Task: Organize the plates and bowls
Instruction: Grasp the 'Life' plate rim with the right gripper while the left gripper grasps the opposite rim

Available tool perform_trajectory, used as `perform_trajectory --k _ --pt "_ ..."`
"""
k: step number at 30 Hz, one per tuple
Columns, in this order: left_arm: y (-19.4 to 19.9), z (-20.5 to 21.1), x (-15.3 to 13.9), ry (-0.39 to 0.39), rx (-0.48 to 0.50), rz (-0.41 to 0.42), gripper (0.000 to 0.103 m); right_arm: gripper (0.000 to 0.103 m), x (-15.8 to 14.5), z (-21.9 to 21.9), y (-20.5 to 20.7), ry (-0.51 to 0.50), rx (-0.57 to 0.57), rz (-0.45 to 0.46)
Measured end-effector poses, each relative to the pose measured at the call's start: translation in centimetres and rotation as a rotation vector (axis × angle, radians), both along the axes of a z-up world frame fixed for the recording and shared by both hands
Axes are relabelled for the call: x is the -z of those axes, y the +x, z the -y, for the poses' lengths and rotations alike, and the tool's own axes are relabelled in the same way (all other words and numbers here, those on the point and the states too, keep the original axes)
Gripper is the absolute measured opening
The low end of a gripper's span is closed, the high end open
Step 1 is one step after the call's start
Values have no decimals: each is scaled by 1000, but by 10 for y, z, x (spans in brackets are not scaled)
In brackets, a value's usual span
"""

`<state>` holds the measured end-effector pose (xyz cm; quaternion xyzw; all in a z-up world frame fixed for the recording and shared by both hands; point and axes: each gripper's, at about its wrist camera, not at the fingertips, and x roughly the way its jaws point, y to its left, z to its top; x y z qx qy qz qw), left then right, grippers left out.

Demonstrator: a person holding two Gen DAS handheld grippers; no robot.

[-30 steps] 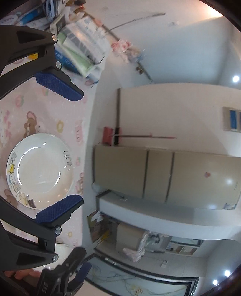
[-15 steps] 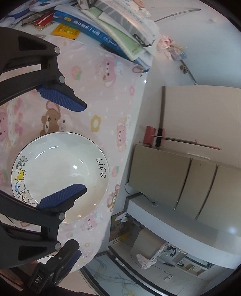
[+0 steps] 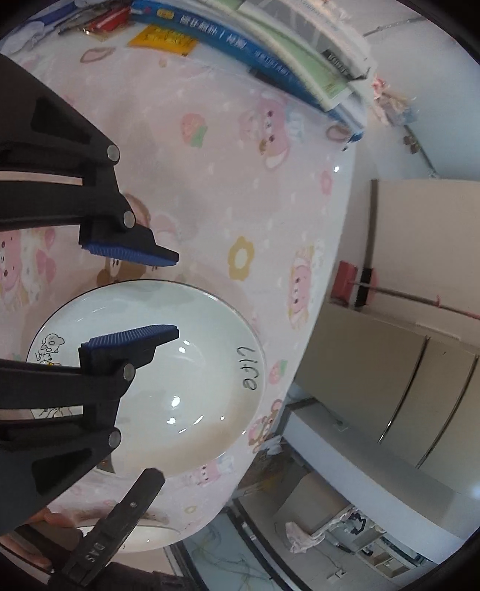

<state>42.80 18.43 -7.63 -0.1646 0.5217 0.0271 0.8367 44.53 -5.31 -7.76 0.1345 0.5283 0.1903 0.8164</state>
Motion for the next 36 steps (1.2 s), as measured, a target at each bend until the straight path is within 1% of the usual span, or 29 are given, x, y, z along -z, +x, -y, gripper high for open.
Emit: perform_trajectory --k 1,2,3,5,6,7,8,9,11,12,14,19,22,25,32,34,36 --pt "1 -3 6 -36 6 -11 27 59 2 0 0 -1 -3 -9" --pt "1 -5 8 -47 -2 -19 22 55 3 0 1 -5 -2 -16" --pt "1 -6 10 -51 -8 -24 18 54 4 1 1 -3 1 -23" --pt "1 -7 11 -50 0 -22 16 46 6 3 1 11 2 -39" --pt "1 -7 12 -48 4 -21 16 44 8 3 2 21 7 -52" --pt "2 -7 13 -50 3 -23 16 38 11 5 2 27 18 -66" --pt "2 -8 14 -58 0 -30 16 30 14 6 2 26 27 -81" --pt "2 -9 17 -66 -1 -33 12 27 18 6 2 22 28 -99" --pt "3 -12 21 -82 9 -30 10 19 25 2 3 -7 14 -133" --pt "2 -14 21 -97 6 -31 10 15 26 4 3 -8 17 -131" --pt "2 -16 24 -120 -7 -32 10 13 26 6 2 7 25 -145" --pt "3 -16 26 -138 -18 -38 10 11 28 12 3 47 24 -161" --pt "5 -18 35 -217 -42 -70 11 10 31 16 4 81 26 -175" --pt "6 -20 37 -250 -64 -76 11 9 34 21 5 126 33 -197" --pt "6 -12 35 -191 -58 -66 13 8 35 22 4 156 37 -201" --pt "5 -10 34 -181 -53 -70 13 8 36 25 4 171 50 -209" --pt "4 -9 31 -178 -50 -67 12 8 33 26 3 163 49 -203"
